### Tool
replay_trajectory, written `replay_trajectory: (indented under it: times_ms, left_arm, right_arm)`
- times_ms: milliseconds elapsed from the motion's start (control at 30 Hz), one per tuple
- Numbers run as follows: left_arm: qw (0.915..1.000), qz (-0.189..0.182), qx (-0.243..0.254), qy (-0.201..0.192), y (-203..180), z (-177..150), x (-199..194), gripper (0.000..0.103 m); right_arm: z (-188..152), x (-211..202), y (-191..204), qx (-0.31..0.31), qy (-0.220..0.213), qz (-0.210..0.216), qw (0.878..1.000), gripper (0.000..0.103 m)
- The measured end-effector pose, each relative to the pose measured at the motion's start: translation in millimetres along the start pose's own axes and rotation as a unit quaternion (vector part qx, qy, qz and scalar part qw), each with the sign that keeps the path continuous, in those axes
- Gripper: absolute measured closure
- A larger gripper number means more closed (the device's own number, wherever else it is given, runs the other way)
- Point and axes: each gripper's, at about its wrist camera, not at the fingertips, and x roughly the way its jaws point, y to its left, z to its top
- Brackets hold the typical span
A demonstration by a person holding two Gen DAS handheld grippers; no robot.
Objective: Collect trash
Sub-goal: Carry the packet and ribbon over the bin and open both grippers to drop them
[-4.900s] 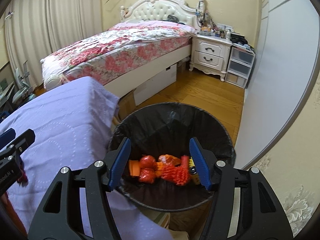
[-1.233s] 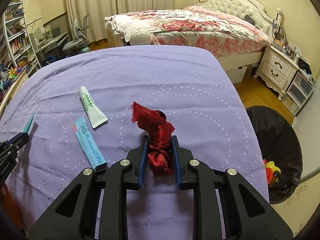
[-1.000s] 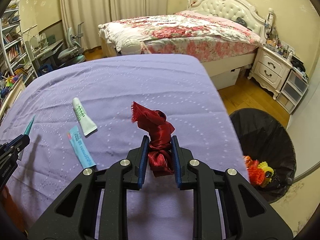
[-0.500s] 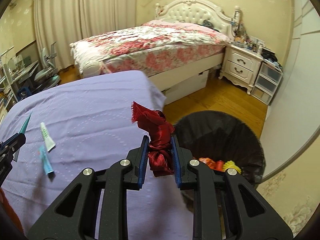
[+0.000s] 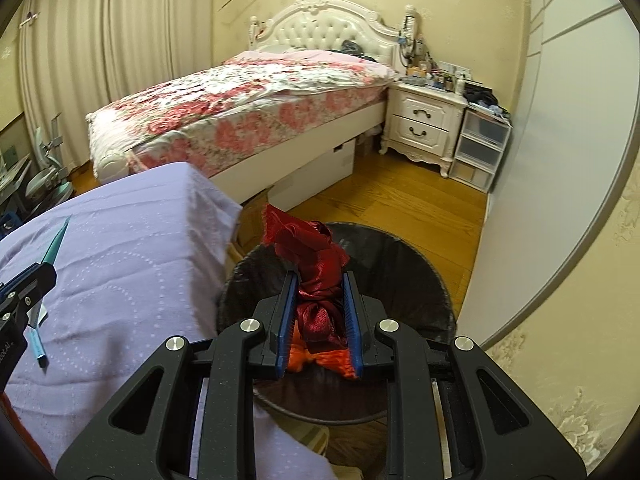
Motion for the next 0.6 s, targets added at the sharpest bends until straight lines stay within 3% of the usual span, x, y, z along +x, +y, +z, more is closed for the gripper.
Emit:
replay_trajectory:
  times_ms: [267, 600]
  left_arm:
    - [0.9993, -0.019, 0.029, 0.012, -46.9, 6.7, 22.3, 0.084]
    - [0.9982, -0.015, 0.052, 0.025, -76.8, 6.7, 47.8, 0.084]
  right_arm:
    - [2.4, 9.3, -28.8, 0.025, 0.000, -0.019, 0.999, 0.081]
    - [-1.1, 28.9, -43.1, 0.048, 0.011, -0.039, 0.998, 0.081]
